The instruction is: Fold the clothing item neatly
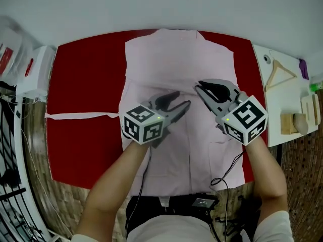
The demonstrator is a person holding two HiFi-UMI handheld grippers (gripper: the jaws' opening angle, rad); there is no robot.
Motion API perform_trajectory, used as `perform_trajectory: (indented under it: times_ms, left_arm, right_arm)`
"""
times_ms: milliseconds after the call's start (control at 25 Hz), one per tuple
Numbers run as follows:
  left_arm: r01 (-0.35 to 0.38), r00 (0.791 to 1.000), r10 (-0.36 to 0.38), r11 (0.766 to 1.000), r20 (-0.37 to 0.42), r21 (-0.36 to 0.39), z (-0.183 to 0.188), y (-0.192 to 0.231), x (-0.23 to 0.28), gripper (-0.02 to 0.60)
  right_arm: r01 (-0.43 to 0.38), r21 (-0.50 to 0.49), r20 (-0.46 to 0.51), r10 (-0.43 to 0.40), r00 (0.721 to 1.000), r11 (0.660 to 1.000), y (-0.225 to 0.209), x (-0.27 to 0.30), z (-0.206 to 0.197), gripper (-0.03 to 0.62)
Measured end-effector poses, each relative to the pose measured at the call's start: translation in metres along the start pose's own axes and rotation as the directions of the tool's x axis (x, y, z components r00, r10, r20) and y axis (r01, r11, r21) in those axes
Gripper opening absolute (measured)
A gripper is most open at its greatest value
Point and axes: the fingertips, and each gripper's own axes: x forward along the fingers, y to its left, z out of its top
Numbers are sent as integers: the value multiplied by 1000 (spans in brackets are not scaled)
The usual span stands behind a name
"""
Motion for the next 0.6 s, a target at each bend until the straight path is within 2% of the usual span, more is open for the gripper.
perform_trajectory:
  times_ms: [160, 240, 320, 400, 520, 600]
  left_arm:
    - [51, 998, -49, 995, -26, 80, 4, -5, 13, 184]
    - [78, 996, -73, 988, -42, 134, 4, -9, 18, 184]
    - [93, 995, -89, 983, -34, 157, 6, -13, 22, 184]
    - [114, 993, -114, 984, -9, 136, 6, -18, 25, 172]
    - [105, 994, -107, 994, 36, 44, 3, -15, 27, 33]
    - [80, 995, -77, 996, 67, -45, -1, -6, 26, 20]
  right_arm:
    - [-130, -16, -25, 129, 991, 991, 22, 5, -6, 41]
    - [-183, -2, -31, 183, 983, 983, 30, 6, -8, 41]
    - [-221, 28, -29, 222, 975, 975, 35, 9, -12, 41]
    - [-240, 55, -24, 241, 970, 969, 35, 11, -17, 41]
    - [-228, 88, -8, 230, 973, 970, 26, 15, -25, 50]
    - [-204, 110, 4, 204, 979, 973, 16, 15, -31, 111]
